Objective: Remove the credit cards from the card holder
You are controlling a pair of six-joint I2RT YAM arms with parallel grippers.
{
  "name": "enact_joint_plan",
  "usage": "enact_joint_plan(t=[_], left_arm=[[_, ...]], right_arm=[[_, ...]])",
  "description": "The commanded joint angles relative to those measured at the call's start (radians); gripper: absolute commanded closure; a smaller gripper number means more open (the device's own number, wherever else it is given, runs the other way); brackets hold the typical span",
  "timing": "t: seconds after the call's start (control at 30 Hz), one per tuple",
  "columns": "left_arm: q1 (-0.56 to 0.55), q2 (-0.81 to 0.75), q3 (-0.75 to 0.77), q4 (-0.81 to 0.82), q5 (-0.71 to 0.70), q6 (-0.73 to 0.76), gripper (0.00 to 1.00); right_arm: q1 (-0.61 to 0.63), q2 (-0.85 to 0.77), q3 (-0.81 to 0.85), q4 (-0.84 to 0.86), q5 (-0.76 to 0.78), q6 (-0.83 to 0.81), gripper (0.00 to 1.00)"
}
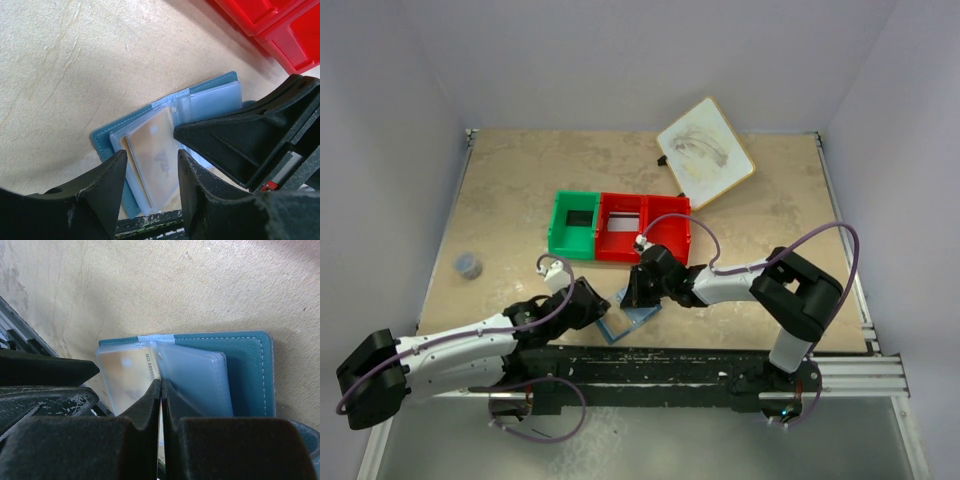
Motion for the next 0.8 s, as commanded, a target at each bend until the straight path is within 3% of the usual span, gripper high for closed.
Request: enact_joint_plan(t=[0.0, 0.5, 0.77], left_arm=[[-0.004, 0.009, 0.015, 0.045, -0.008, -0.009, 0.57], [-0.004, 0.029, 0.005, 0.096, 0.003, 0.000, 0.57], [-0.004, 0.039, 0.003, 0.235, 0.069, 0.065, 0.57]], right_arm=[[0.007, 0.064, -0.031, -0.151, 0.069, -0.032, 0.95], [0.006, 0.066, -0.028, -0.146, 0.074, -0.033, 0.95], [0.007, 0.059, -0.024, -0.149, 0.077, -0.033, 0.96]])
